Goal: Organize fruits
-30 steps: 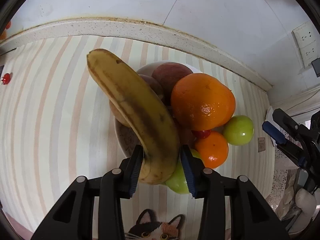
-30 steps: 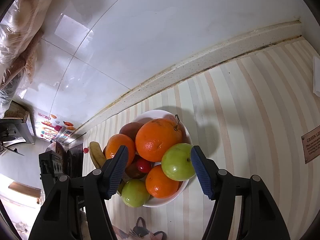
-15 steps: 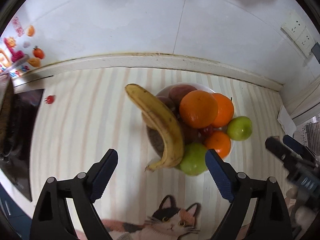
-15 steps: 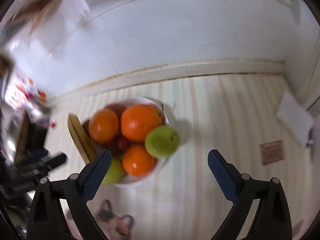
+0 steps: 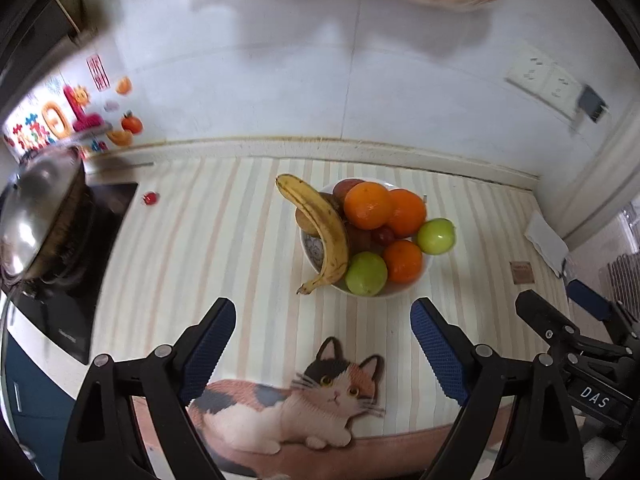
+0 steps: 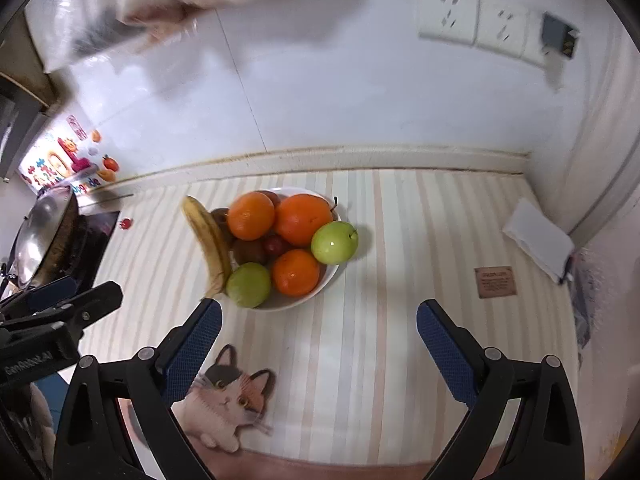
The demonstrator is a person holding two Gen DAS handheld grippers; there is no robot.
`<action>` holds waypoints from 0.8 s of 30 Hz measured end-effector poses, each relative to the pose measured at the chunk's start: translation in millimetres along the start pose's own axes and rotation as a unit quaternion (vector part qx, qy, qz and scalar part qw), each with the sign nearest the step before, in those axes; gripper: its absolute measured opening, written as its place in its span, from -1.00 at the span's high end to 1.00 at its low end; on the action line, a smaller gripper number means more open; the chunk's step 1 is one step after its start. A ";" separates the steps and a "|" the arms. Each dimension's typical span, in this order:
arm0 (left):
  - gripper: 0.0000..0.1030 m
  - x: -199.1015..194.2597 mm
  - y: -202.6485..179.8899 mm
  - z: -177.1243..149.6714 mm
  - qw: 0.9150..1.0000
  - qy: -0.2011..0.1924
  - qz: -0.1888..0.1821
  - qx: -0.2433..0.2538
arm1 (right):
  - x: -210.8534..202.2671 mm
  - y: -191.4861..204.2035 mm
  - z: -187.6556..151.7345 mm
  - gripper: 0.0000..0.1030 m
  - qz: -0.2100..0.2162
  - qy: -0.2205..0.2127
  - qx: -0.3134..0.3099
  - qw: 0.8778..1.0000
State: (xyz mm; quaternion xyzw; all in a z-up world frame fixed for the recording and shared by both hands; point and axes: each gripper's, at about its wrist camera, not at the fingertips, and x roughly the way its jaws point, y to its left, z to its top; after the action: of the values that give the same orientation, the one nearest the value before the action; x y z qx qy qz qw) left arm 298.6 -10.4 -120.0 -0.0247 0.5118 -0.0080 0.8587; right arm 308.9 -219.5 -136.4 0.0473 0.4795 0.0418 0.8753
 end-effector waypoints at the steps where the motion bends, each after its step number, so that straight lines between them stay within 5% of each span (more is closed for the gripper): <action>1: -0.74 -12.3 0.6 -6.2 1.000 -0.009 -0.001 0.004 | -10.3 3.2 -4.1 -0.95 -0.002 -0.006 0.001 1.000; 10: -0.74 -100.8 18.5 -53.6 0.997 -0.066 -0.008 0.032 | -124.6 42.8 -68.5 -0.95 -0.029 -0.064 0.013 0.997; 24: -0.74 -198.6 26.8 -125.1 0.994 -0.099 -0.019 0.048 | -249.4 83.7 -136.1 -0.97 -0.023 -0.115 0.010 0.993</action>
State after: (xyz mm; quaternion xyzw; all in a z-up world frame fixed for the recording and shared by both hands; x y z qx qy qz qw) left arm 93.7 19.8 -6.2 0.0058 0.4227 -0.0461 0.9051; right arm 57.9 -160.2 9.3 0.0500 0.3768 0.0111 0.9249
